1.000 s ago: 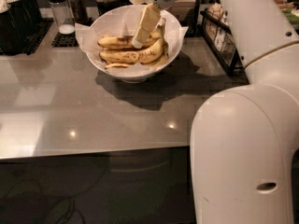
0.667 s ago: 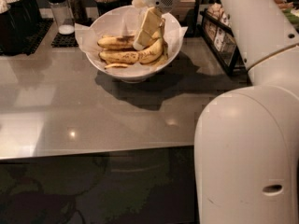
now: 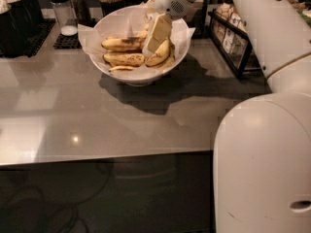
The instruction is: Pick banana from white bowl
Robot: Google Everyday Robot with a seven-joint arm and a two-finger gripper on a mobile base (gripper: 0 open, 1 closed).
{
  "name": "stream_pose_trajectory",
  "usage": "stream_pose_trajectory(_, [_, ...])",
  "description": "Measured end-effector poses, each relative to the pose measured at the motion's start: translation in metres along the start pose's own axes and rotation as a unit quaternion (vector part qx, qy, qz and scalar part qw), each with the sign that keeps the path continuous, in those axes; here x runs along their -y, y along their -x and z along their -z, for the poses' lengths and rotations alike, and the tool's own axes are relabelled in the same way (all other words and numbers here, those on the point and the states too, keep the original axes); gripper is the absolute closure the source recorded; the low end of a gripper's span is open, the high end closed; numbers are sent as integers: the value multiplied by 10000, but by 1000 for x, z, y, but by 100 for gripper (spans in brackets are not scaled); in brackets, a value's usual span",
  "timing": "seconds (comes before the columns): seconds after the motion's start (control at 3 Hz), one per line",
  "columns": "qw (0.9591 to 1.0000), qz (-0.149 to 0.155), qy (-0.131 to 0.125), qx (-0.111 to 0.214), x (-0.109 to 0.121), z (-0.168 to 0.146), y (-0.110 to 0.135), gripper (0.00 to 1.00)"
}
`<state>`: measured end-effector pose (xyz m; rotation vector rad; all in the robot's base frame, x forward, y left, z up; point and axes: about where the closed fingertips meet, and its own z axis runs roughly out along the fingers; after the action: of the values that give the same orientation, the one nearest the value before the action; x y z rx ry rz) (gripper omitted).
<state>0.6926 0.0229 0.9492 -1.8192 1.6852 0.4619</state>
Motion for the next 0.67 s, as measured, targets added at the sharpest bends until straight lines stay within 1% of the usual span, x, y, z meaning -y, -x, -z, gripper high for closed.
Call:
stream_pose_trajectory(0.33, [10000,-3,1,-1,0,0,0,18])
stream_pose_trajectory(0.67, [10000,-3,1,-1,0,0,0,41])
